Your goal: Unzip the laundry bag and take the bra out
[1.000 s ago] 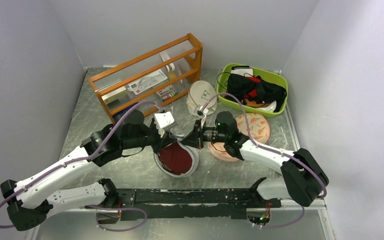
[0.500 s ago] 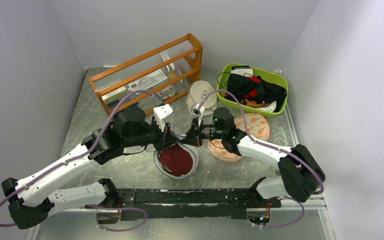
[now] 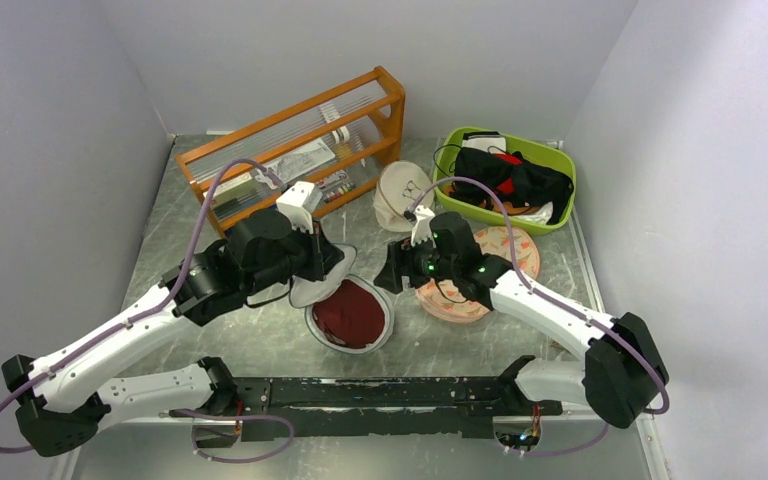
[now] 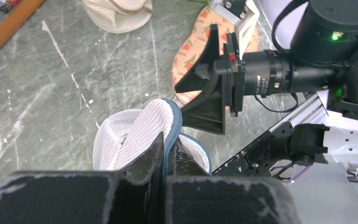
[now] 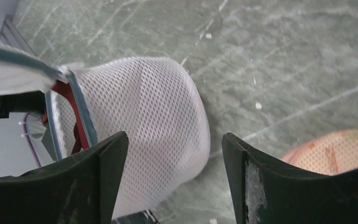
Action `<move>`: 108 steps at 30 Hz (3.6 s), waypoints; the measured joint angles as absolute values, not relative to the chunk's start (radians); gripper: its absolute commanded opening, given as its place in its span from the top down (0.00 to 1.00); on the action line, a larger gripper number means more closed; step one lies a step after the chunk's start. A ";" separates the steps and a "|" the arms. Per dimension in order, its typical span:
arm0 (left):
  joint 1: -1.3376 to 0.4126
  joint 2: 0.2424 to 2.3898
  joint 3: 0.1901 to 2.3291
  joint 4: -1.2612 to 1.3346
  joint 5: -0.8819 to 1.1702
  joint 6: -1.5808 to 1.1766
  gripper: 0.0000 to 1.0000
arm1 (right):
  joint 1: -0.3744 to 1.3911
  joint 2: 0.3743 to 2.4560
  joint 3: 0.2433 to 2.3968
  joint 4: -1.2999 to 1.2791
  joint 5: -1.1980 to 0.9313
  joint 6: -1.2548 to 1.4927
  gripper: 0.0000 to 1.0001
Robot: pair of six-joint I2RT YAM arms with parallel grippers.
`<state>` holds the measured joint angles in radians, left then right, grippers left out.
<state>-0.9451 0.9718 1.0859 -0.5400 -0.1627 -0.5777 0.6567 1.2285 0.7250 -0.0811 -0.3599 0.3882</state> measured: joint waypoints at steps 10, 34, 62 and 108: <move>-0.812 0.989 1.092 -0.560 -0.113 -0.625 0.93 | 0.820 1.203 0.839 -0.367 -0.168 0.461 0.07; -0.620 0.906 1.007 -0.521 0.151 -0.706 0.93 | 0.911 1.054 0.734 -0.412 -0.072 0.604 0.27; -0.618 0.775 0.918 -0.730 -0.027 -0.729 0.72 | 0.780 1.264 0.751 -0.139 -0.074 0.327 0.95; -0.617 0.721 0.899 -0.851 -0.107 -0.647 0.05 | 0.780 1.199 0.747 -0.171 -0.101 0.323 0.92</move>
